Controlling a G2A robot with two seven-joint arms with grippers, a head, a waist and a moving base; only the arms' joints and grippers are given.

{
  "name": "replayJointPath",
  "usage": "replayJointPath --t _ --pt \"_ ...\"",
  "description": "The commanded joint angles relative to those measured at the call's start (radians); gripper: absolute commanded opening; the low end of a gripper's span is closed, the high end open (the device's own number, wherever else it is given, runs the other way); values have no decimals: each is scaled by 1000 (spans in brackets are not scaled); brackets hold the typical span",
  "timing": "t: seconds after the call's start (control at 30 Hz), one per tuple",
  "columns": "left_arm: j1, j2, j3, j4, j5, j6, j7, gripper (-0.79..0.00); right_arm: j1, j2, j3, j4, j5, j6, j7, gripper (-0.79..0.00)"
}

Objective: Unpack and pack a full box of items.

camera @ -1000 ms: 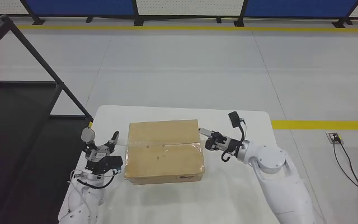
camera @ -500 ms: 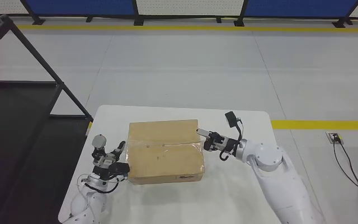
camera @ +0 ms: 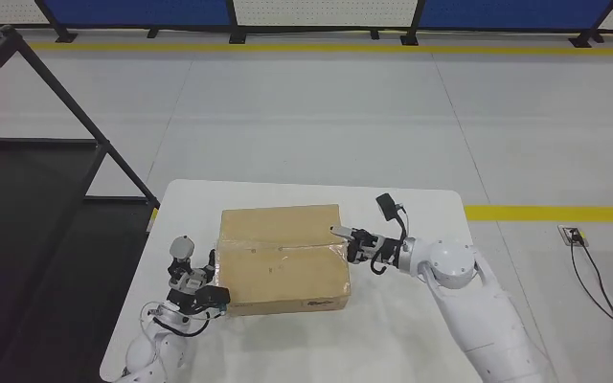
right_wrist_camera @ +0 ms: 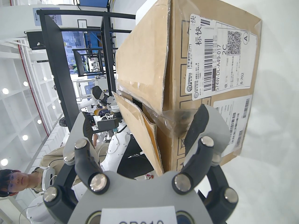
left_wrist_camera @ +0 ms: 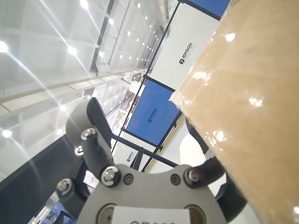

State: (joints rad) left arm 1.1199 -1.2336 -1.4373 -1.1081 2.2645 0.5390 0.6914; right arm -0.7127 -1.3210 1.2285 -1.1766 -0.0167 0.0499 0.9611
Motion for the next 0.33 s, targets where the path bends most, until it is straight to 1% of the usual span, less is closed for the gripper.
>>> replayJointPath --t 0.0,0.2,0.3 --pt "1 1 -3 0 0 3 0 0 5 0 -4 6 3 3 -1 0" --pt "1 7 -45 -6 -33 33 -11 0 -9 9 16 -26 0 7 -35 0" --pt "-2 12 -88 -19 -46 99 -34 0 -45 20 53 -91 -23 21 -85 0"
